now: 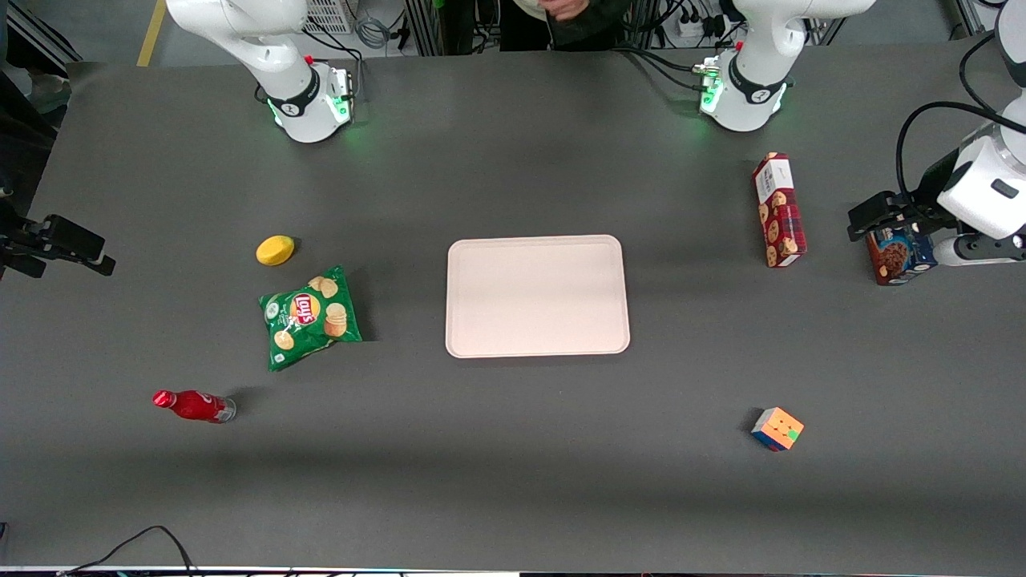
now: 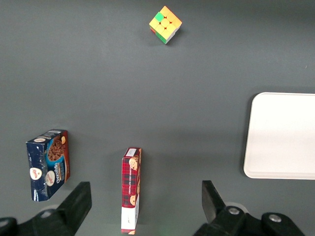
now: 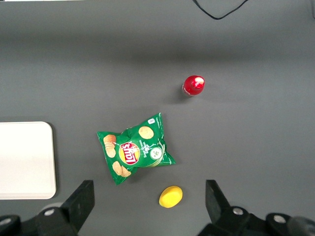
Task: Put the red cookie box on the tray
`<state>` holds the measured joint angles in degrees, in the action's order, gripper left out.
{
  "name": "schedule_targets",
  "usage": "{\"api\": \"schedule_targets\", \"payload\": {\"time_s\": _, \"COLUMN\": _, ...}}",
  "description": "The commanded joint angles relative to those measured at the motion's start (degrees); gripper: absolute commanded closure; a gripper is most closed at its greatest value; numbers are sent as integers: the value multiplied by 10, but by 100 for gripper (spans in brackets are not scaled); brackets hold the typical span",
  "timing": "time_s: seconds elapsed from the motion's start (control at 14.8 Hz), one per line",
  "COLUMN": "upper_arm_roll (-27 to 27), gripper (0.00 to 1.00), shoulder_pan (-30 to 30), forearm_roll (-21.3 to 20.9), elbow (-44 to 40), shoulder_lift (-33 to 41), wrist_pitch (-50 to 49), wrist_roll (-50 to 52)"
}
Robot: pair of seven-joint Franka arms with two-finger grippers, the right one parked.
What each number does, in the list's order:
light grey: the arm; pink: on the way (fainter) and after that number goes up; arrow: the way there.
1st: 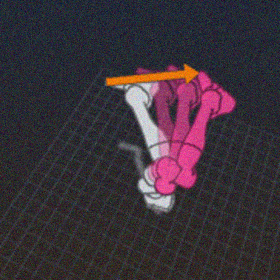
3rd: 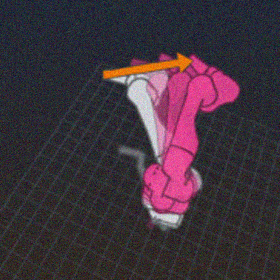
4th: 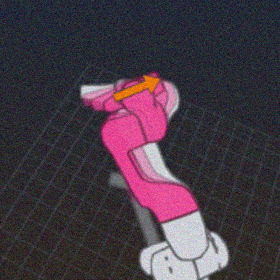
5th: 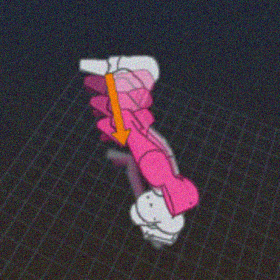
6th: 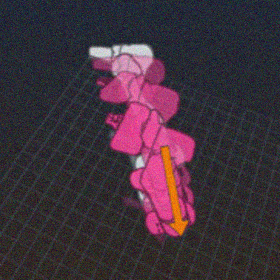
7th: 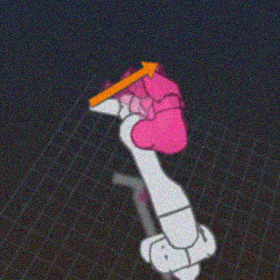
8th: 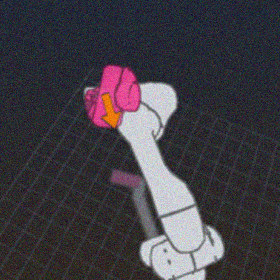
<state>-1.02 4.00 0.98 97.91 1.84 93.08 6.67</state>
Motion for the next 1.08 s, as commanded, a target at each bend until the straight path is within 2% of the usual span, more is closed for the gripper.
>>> {"api": "schedule_targets", "payload": {"time_s": 0.0, "upper_arm_roll": -1, "gripper": 0, "shoulder_pan": 0, "forearm_roll": 3, "elbow": -9, "shoulder_lift": 2, "wrist_pitch": -12, "wrist_roll": 1}}
{"api": "schedule_targets", "payload": {"time_s": 1.01, "upper_arm_roll": -1, "gripper": 0, "shoulder_pan": 0, "forearm_roll": -4, "elbow": 8, "shoulder_lift": 5, "wrist_pitch": -15, "wrist_roll": 0}}
